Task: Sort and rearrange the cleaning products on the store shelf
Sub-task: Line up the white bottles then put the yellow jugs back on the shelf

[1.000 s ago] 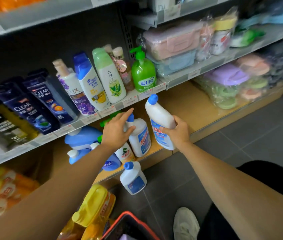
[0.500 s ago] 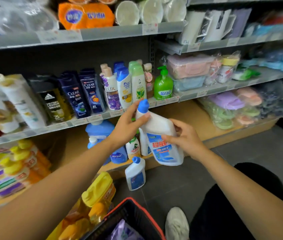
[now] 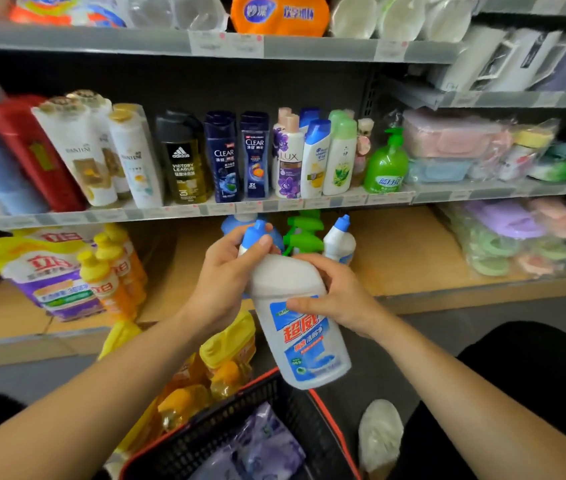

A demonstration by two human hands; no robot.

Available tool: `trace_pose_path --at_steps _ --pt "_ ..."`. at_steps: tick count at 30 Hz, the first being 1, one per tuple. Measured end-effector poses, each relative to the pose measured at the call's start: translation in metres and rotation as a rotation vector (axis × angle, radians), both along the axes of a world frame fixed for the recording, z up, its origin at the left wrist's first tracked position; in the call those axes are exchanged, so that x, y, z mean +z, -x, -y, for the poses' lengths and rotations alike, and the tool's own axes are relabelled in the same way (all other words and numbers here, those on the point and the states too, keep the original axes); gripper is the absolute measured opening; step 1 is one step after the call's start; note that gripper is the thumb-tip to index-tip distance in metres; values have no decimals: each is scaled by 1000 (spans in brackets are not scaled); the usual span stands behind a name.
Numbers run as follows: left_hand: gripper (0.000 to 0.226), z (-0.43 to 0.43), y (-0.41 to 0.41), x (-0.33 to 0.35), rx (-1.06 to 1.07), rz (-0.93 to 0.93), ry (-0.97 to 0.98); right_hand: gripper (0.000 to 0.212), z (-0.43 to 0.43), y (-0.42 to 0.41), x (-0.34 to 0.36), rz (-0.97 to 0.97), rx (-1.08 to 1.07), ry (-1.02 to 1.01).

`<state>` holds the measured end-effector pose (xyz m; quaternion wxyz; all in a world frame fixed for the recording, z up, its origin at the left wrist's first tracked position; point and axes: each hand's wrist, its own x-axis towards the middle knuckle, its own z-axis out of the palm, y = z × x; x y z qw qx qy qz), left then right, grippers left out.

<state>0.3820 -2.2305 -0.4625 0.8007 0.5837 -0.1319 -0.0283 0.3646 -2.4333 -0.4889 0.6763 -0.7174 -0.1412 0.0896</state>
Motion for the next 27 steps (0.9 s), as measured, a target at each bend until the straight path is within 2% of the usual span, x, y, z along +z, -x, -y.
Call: trace_pose_path --at_steps 7,9,11,13,16,23,27 --pt "34 -40 15 -26 -234 -183 -90 64 -22 10 -52 -72 44 -48" --pt "47 -48 15 -26 -316 -217 -82 66 -24 7 -56 -132 115 -102" --pt "70 -51 14 -25 -408 -236 -53 69 -22 2 -57 -186 167 -147" --pt "73 -51 13 -24 -460 -205 -52 70 -21 -1 -59 -212 231 -165" --pt "45 -45 14 -25 -340 -88 -197 67 -22 0 -66 -218 220 -180" --pt "45 -33 25 -45 98 329 -697 62 -39 16 -73 -9 -103 -49" --pt "33 -28 26 -47 172 354 -744 64 -46 22 -78 63 -205 17"
